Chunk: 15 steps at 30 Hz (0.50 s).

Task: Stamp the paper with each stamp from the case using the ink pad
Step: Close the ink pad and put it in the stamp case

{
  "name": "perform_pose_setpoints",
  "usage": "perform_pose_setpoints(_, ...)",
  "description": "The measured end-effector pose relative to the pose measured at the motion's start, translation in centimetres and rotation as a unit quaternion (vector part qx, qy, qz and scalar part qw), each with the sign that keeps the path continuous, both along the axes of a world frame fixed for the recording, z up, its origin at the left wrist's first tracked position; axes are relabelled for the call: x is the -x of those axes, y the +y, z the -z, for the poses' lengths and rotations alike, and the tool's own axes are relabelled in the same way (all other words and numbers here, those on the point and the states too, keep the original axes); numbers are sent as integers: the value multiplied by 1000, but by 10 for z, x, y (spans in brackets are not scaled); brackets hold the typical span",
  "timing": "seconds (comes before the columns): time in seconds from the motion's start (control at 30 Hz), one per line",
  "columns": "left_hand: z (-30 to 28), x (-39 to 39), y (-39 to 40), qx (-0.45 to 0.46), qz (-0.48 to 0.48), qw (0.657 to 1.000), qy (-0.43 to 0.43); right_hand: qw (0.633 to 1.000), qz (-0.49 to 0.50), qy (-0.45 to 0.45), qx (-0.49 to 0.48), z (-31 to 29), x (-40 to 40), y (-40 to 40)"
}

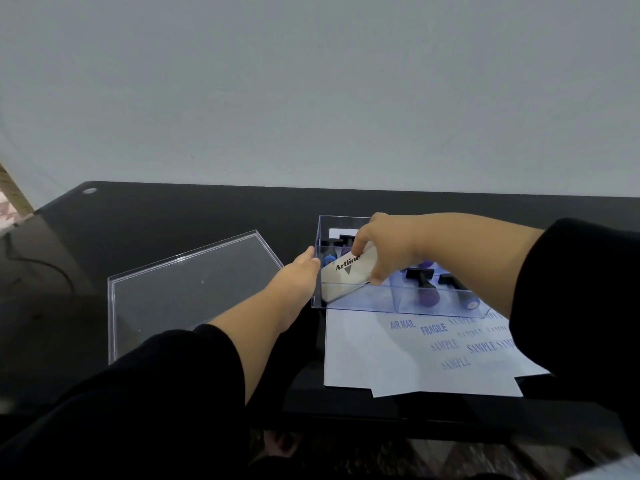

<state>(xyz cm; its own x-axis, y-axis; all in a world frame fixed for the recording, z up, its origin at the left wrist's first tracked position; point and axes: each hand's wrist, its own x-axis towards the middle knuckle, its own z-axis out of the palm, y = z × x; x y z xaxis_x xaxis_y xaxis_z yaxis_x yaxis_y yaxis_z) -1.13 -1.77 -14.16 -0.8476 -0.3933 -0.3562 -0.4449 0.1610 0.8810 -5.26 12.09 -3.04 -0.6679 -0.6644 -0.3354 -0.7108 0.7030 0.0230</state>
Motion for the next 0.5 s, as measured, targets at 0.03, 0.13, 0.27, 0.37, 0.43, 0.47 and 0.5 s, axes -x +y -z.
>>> perform_pose_setpoints(0.03, -1, 0, 1, -6, -12, 1000, -6, 1000, 13, -13, 16, 0, 0, 2)
perform_pose_setpoints(0.13, 1, 0, 1, -14, -8, 1000, 0, 994, 61, -49, 71, 2, -1, 7)
perform_pose_setpoints(0.27, 2, 6, 0, -18, -21, 1000, -10, 987, 110, -60, 102, 5, -5, 13)
perform_pose_setpoints(0.37, -6, 4, 4, -8, -22, 1000, -8, 987, 121, -70, 84, 7, -9, 13)
perform_pose_setpoints(0.43, -9, 0, 4, 10, -13, 1000, -3, 984, 135, -72, 89, 10, -10, 12)
perform_pose_setpoints(0.47, -9, -1, 4, 26, -4, 1000, 0, 986, 138, -62, 75, 10, -10, 11)
perform_pose_setpoints(0.5, -11, -3, 5, 42, 4, 999, 5, 987, 140, -48, 64, 10, -10, 10)
